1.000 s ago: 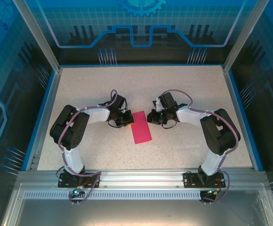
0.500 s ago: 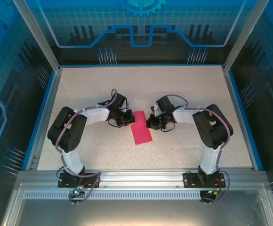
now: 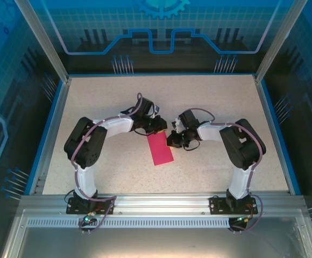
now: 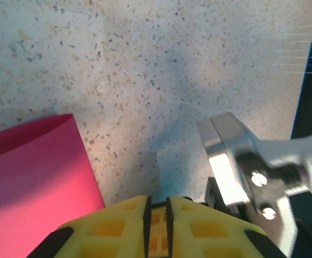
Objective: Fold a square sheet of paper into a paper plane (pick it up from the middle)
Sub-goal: First fold in half a square sheet of paper at the center of the table.
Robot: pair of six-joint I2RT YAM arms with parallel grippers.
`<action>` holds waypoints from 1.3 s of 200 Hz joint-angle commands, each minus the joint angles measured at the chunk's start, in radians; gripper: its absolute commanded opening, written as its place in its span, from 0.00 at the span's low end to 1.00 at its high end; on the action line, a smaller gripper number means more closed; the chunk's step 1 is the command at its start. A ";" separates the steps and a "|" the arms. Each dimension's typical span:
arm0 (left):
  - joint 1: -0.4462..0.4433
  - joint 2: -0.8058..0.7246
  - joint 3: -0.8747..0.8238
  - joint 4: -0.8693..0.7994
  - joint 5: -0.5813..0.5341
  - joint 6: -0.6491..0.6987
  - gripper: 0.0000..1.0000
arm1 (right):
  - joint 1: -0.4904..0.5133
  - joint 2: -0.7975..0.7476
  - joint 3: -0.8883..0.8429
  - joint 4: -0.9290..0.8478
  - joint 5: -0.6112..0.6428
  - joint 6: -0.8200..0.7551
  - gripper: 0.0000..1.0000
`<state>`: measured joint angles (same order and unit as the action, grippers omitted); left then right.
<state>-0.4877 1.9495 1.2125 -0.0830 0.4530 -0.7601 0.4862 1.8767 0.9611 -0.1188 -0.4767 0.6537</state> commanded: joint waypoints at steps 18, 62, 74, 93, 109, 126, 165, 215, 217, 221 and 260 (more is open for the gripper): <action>-0.005 0.068 0.040 -0.020 -0.020 0.007 0.10 | 0.009 0.037 -0.031 -0.026 0.009 -0.005 0.03; -0.006 0.115 0.045 -0.025 -0.051 0.017 0.08 | 0.009 0.035 -0.041 -0.021 0.007 -0.003 0.03; -0.005 0.123 0.050 -0.032 -0.066 0.023 0.08 | 0.009 0.035 -0.042 -0.023 0.006 -0.006 0.03; -0.005 0.137 0.055 -0.046 -0.087 0.032 0.07 | 0.009 0.034 -0.044 -0.027 0.001 -0.008 0.03; -0.006 0.145 0.055 -0.054 -0.099 0.036 0.06 | 0.008 0.025 -0.051 -0.028 -0.010 -0.012 0.03; -0.005 0.148 0.053 -0.064 -0.114 0.045 0.06 | 0.009 0.008 -0.070 -0.019 -0.039 -0.018 0.03; -0.005 0.148 0.045 -0.073 -0.127 0.056 0.05 | 0.009 -0.046 -0.138 -0.006 -0.109 -0.034 0.04; -0.005 0.149 0.035 -0.068 -0.131 0.054 0.05 | 0.012 -0.096 -0.221 -0.031 -0.108 -0.045 0.04; -0.006 0.149 0.035 -0.067 -0.131 0.054 0.05 | 0.013 -0.098 -0.223 -0.033 -0.108 -0.045 0.04; -0.006 0.149 0.035 -0.069 -0.131 0.054 0.05 | 0.014 -0.102 -0.231 -0.033 -0.108 -0.045 0.04; -0.006 0.150 0.029 -0.064 -0.131 0.054 0.05 | 0.047 -0.148 -0.295 -0.045 -0.108 -0.048 0.04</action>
<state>-0.4953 2.0636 1.2484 -0.1188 0.3897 -0.7265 0.4911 1.7435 0.7341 -0.0246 -0.5625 0.6231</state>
